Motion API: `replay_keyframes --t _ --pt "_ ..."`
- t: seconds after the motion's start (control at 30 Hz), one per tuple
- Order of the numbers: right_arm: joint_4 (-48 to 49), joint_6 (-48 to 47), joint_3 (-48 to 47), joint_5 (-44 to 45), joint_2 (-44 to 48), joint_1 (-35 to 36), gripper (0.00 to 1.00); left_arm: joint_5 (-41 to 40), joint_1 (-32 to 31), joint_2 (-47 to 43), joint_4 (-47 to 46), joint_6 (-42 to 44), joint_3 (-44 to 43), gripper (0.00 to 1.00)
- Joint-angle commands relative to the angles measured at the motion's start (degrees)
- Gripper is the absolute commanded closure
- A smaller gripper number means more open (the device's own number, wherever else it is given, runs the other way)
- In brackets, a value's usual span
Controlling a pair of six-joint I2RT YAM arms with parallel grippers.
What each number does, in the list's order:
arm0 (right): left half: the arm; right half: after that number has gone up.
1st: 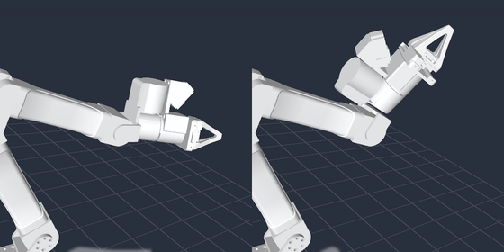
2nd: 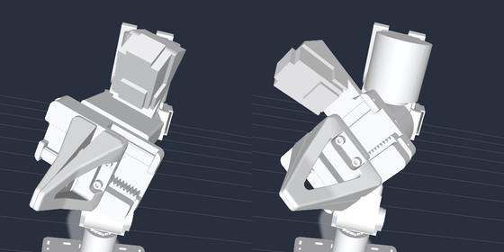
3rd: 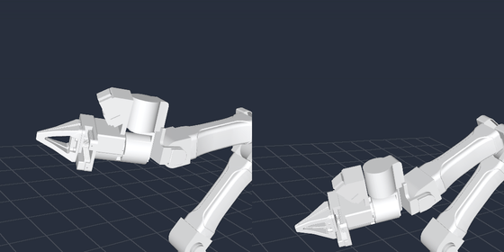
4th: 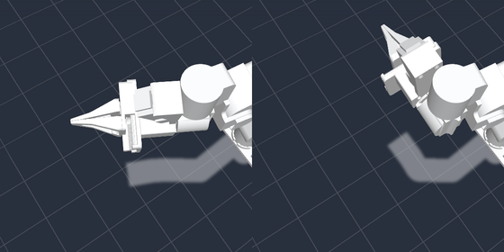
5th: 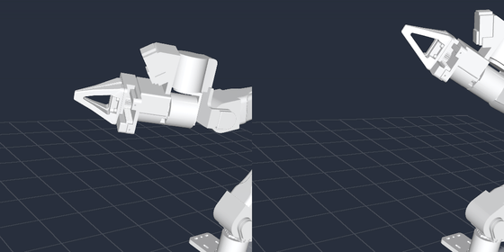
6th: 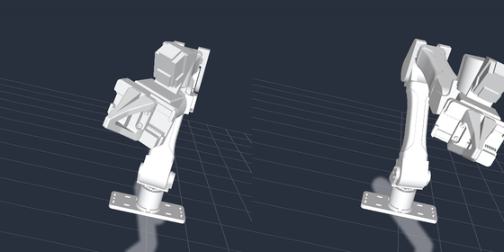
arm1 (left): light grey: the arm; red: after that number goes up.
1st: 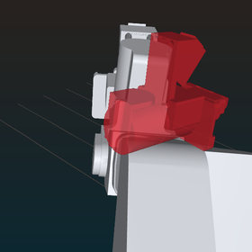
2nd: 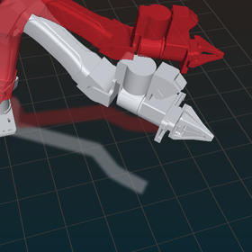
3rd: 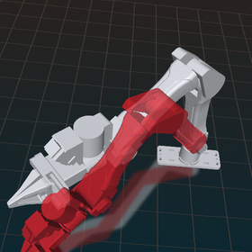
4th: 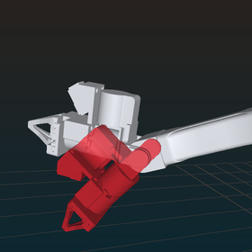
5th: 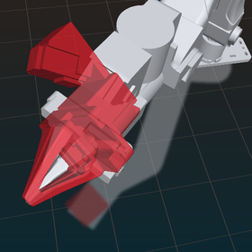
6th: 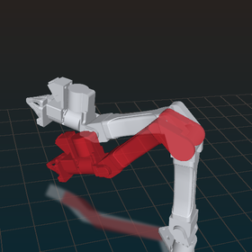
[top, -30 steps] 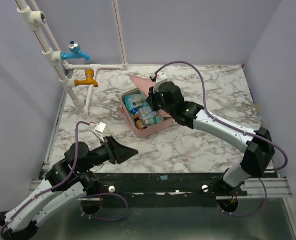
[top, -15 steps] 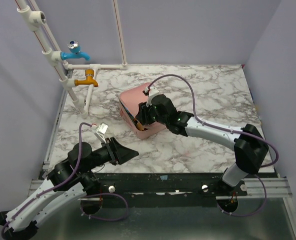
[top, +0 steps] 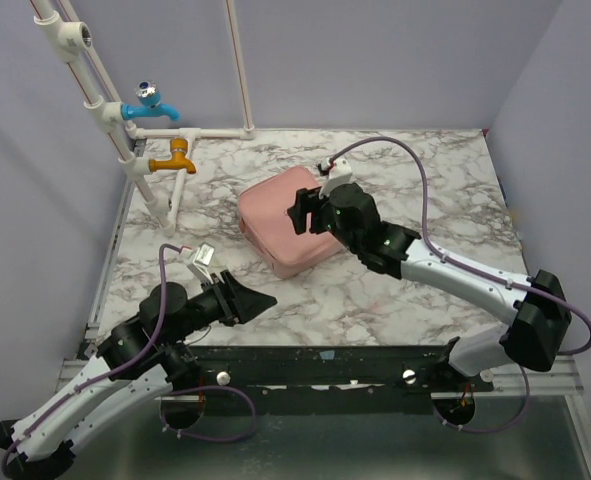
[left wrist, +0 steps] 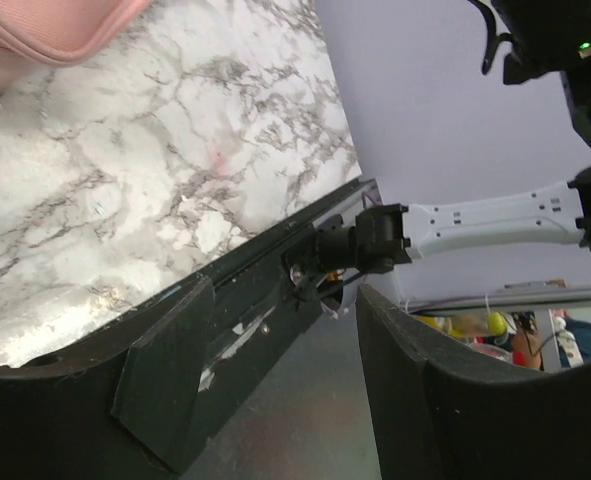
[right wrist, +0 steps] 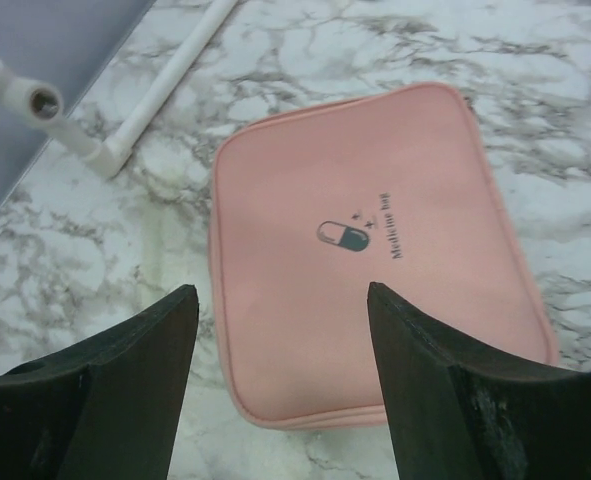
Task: Organize the medicine kit
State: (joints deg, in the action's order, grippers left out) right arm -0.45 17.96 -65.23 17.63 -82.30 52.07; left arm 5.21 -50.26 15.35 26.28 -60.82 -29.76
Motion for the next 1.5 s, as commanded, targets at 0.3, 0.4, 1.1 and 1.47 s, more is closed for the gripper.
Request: replay_keyframes --t 0.3,0.4,1.1,1.47 --pt "-9.3 4.4 -5.3 6.1 -5.8 -15.1 0.47 -23.5 0.6 8.2 2.6 -0.7 -0.1 0.48" --pt "-8.6 4.7 -5.4 3.0 -7.4 -18.4 0.53 -25.0 3.1 13.1 1.1 -0.9 -0.2 0.54" --pt "-3.8 -4.8 -6.6 -10.1 -23.6 -24.2 0.99 -12.0 24.1 57.9 -17.7 3.5 -12.6 1.00" --pt "5.8 -7.1 3.3 -26.2 -19.1 -23.9 0.99 -10.4 24.5 70.8 -12.3 7.4 -24.5 1.00"
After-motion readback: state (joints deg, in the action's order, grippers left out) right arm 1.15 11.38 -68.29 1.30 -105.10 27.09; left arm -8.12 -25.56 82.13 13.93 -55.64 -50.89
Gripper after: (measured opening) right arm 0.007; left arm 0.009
